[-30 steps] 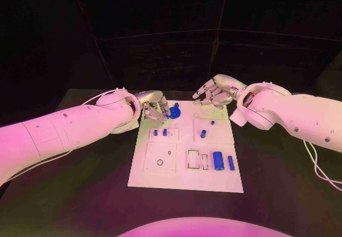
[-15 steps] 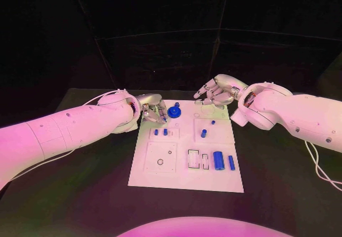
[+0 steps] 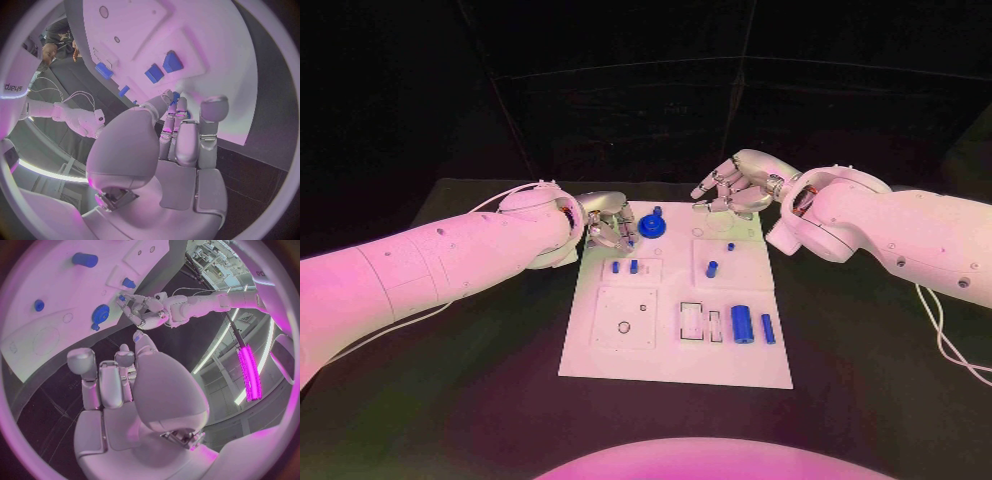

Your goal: Assemble the parts on the task board

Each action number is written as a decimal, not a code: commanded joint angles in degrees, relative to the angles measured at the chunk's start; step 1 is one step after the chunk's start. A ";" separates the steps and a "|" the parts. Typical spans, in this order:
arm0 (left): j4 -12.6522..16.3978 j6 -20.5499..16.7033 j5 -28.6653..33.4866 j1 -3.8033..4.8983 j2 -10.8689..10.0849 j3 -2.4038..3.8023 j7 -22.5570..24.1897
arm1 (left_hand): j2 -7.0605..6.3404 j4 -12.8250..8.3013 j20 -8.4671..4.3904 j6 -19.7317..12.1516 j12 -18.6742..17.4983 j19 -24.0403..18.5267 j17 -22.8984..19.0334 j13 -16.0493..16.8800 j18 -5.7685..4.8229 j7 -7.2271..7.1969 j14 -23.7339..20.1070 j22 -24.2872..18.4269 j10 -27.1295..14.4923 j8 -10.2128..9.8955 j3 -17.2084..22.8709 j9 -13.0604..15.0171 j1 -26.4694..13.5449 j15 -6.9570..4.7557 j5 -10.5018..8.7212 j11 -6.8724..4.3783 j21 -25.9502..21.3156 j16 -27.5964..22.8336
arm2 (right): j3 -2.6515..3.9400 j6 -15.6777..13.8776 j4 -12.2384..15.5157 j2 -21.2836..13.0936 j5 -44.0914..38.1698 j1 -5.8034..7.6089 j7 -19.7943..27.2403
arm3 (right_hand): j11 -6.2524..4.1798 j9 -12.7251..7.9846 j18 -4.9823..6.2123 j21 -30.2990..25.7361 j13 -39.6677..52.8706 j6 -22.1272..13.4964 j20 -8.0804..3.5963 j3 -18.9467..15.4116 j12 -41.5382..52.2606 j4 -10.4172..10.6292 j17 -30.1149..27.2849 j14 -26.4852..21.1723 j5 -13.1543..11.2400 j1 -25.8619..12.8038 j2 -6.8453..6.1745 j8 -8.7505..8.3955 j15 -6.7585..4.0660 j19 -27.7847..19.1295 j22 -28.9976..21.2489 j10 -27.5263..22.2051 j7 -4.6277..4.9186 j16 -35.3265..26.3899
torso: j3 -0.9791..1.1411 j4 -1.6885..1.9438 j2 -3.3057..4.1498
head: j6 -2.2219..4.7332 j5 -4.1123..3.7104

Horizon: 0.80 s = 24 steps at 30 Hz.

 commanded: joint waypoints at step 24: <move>-0.09 1.41 -0.29 0.05 -0.05 0.00 -0.19 | -2.87 -0.33 0.87 -4.52 -3.92 -0.30 -1.90 -0.21 -0.85 1.10 0.38 -0.26 -4.11 -4.04 0.88 -1.01 -3.20 0.67 -0.10 1.52 -0.47 -0.47 | 0.03 0.37 -0.08 0.06 -0.06 0.06 0.61 | 0.08 -0.05 0.96 -0.33 -0.02 -0.15 0.02 0.37 -0.28 0.02 0.06 1.75 0.20 -0.31 0.46 0.20 -0.16 -0.53 -0.07 -0.31 0.16 -0.19 | 0.03 0.03 -0.02 | -0.11 -0.04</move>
